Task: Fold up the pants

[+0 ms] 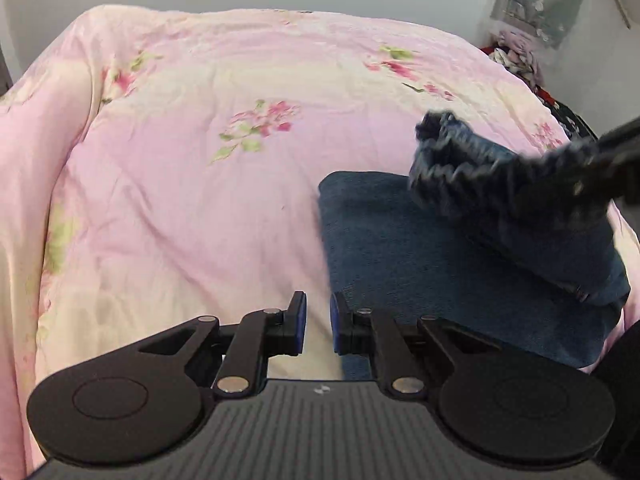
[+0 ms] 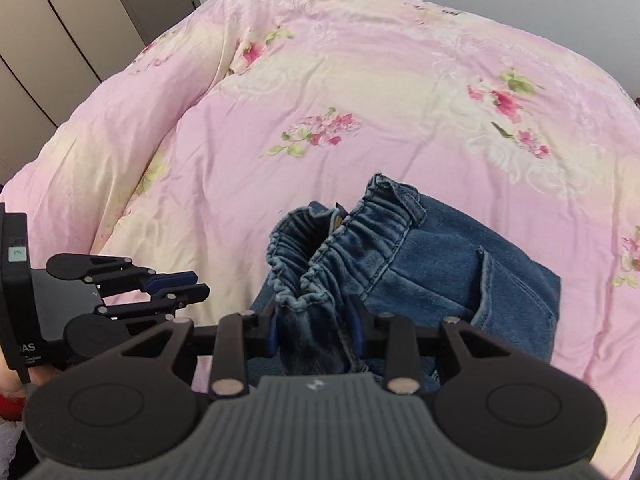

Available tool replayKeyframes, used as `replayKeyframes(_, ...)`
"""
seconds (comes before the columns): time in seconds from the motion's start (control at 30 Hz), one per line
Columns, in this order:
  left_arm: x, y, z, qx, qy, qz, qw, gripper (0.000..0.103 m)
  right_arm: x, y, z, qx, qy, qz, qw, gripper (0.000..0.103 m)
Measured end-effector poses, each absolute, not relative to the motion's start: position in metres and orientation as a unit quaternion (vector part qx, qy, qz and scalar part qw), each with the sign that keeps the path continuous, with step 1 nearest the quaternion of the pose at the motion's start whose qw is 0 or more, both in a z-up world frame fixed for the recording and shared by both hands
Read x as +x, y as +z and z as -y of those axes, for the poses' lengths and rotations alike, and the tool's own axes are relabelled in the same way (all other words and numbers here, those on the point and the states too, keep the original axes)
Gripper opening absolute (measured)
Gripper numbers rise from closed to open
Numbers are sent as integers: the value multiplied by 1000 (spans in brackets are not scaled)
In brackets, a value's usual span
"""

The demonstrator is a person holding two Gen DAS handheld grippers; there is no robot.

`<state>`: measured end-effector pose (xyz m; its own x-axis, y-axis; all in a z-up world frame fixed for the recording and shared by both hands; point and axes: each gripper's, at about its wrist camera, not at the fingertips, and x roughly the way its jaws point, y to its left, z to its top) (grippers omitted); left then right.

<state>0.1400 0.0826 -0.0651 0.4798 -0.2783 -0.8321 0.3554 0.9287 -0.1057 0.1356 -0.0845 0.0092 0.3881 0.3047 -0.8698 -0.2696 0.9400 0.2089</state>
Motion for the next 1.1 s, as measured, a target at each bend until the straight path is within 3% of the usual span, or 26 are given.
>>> replayKeyframes(0.27, 147, -82, -108, 10, -187, -491, 851, 13, 131, -67, 16, -86, 219, -556, 797, 33)
replayKeyframes(0.43, 154, -81, -111, -14, -192, -500, 844, 16, 125, -81, 15, -74, 263, -558, 784, 63)
replayKeyframes(0.57, 157, -72, -107, -55, -214, -499, 838, 27, 118, -58, 36, -36, 284, -549, 785, 65)
replayKeyframes(0.67, 160, -66, -97, -101, -240, -503, 824, 28, 105, -36, 65, -4, 296, -532, 793, 75)
replayKeyframes(0.87, 178, -79, -67, -151, -231, -535, 798, 29, 94, -29, 123, -7, 239, -512, 825, 73)
replayKeyframes(0.93, 184, -87, -63, -158, -201, -537, 804, 29, 101, -32, 139, 23, 225, -518, 825, 62)
replayKeyframes(1.1, 177, -90, -52, -36, -196, -519, 831, 29, 136, -28, 140, 42, 217, -505, 835, 58)
